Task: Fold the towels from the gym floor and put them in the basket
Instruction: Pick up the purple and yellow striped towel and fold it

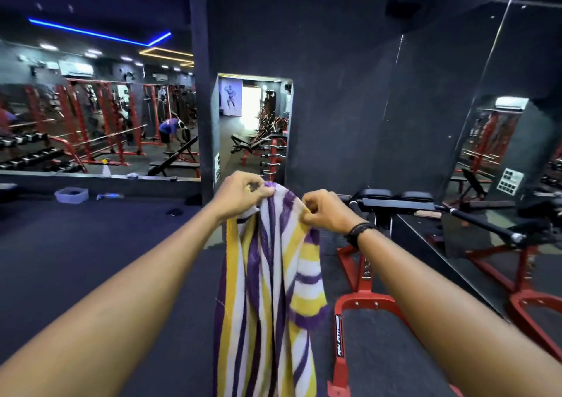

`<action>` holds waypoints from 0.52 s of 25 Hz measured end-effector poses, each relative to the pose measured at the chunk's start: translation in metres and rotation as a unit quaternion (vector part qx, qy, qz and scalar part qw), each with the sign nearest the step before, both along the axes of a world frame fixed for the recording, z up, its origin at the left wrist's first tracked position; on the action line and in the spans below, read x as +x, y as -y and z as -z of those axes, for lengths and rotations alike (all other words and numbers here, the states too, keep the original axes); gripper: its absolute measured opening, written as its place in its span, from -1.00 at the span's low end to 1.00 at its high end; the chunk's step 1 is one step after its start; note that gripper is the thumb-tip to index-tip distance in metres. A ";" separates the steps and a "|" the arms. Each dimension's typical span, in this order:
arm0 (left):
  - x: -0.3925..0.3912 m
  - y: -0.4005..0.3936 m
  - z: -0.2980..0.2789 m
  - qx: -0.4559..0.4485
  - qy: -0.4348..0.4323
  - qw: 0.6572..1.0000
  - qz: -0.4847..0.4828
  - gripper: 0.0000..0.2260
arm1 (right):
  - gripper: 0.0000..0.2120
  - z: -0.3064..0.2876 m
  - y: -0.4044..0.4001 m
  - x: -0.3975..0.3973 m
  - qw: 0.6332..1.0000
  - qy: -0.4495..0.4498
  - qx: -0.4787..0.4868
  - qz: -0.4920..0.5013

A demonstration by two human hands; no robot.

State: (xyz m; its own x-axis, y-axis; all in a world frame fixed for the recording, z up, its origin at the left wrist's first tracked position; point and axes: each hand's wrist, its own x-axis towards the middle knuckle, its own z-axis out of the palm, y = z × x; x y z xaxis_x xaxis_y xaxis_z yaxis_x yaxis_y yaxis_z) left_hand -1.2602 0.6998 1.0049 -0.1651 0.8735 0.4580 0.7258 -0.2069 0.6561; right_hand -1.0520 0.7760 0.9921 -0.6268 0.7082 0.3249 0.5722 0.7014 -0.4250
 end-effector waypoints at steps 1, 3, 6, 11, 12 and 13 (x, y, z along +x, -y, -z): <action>-0.006 0.001 0.001 0.011 0.043 0.999 0.002 -0.73 | -0.91 0.008 -0.003 0.006 0.999 0.050 0.006 0.017; -0.017 0.001 0.006 0.023 0.103 0.994 0.007 -0.69 | -0.85 0.029 -0.011 0.016 0.990 0.120 -0.015 0.066; -0.025 0.001 0.009 0.037 0.150 0.988 -0.017 -0.63 | -0.89 0.040 -0.015 0.021 0.974 0.172 -0.071 0.126; -0.021 -0.003 0.011 -0.087 0.282 0.954 -0.048 -0.74 | -0.84 0.035 -0.016 -0.002 0.970 -0.091 -0.222 0.046; -0.019 -0.004 0.011 -0.136 0.350 0.926 -0.030 -0.73 | -0.84 0.034 -0.013 -0.010 0.943 -0.169 -0.285 0.040; -0.017 -0.004 0.012 -0.176 0.401 0.899 -0.013 -0.73 | -0.83 0.033 -0.010 -0.017 0.912 -0.230 -0.338 0.040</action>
